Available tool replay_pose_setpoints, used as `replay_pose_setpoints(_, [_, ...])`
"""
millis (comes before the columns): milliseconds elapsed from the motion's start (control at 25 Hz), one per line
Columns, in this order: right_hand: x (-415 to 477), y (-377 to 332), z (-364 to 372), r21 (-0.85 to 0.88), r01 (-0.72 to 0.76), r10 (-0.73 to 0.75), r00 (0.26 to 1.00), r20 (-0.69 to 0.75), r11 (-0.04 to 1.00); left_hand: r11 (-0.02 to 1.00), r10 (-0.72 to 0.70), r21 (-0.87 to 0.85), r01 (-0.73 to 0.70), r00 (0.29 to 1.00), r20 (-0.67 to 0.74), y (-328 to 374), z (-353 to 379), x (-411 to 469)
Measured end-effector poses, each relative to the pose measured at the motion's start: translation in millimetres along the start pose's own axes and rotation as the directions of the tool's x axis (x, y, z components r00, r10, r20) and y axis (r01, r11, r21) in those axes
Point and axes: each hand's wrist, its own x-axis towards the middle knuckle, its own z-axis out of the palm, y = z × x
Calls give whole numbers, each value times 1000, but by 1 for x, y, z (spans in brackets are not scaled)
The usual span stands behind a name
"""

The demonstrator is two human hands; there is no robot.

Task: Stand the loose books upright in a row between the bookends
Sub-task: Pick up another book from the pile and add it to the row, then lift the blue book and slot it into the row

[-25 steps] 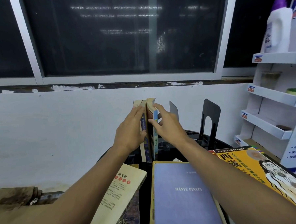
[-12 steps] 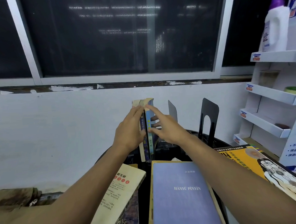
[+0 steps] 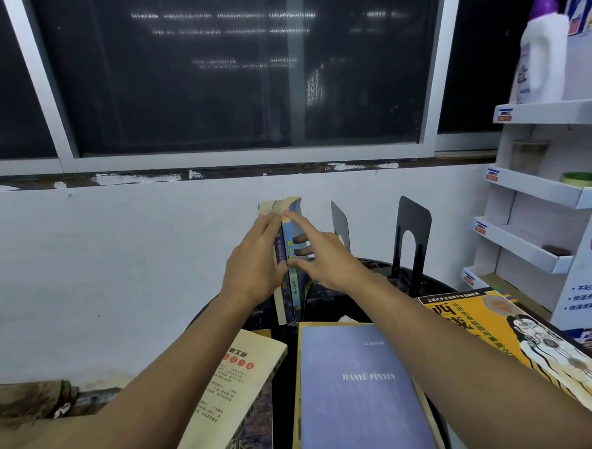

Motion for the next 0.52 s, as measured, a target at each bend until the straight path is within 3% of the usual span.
replay_pose_setpoints(280, [-4,2,-9,-28,-10,12,997,80,1000,999,29,-31,-28,999,17,-4,-1,0])
replay_pose_setpoints(520, [-22,7,-34,-177,-32,48,995,89,984,994,34,-101,-31,999,32,-2,-5,0])
